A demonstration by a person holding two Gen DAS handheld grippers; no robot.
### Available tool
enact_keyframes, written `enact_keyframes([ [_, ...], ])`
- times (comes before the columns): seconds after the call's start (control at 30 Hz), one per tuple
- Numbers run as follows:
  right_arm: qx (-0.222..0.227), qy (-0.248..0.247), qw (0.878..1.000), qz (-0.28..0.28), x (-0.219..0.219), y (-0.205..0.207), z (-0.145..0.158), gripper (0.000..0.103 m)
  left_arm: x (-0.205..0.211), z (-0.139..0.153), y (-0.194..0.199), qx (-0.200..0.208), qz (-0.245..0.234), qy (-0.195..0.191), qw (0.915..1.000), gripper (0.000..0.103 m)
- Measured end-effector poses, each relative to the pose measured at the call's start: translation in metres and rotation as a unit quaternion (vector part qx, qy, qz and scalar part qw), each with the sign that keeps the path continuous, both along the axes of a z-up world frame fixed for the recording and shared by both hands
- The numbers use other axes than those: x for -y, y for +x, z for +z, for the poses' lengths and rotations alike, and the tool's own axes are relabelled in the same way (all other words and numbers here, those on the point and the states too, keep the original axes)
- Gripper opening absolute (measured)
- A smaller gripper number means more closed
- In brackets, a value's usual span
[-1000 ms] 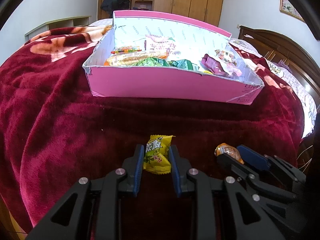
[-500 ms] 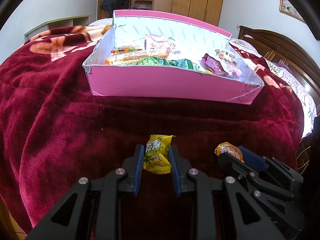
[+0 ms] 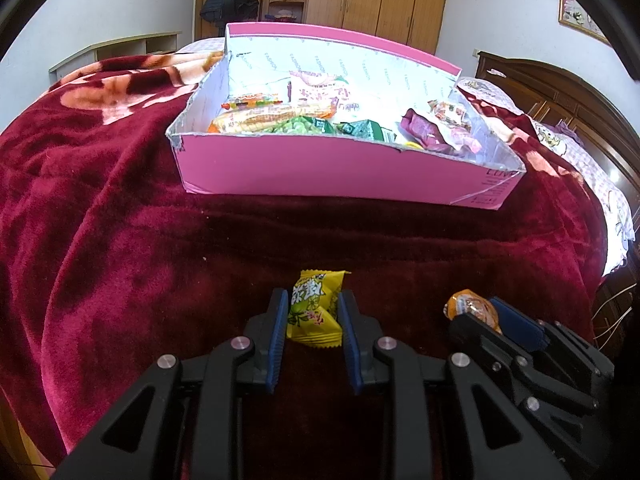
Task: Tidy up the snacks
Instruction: 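Carry the candy packet with the left gripper while the right gripper carries the jelly cup to the box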
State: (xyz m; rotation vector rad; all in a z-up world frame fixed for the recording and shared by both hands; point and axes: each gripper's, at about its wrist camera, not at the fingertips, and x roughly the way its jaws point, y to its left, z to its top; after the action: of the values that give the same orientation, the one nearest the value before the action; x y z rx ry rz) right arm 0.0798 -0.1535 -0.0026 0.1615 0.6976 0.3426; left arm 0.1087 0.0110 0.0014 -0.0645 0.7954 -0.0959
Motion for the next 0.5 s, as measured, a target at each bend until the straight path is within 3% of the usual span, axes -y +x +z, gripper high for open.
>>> enact_keyframes([
  [0.5, 0.030, 0.019, 0.999, -0.005, 0.012, -0.019, 0.025, 0.042, 0.007, 0.026, -0.015, 0.025, -0.006, 0.003, 0.9997, 0.027],
])
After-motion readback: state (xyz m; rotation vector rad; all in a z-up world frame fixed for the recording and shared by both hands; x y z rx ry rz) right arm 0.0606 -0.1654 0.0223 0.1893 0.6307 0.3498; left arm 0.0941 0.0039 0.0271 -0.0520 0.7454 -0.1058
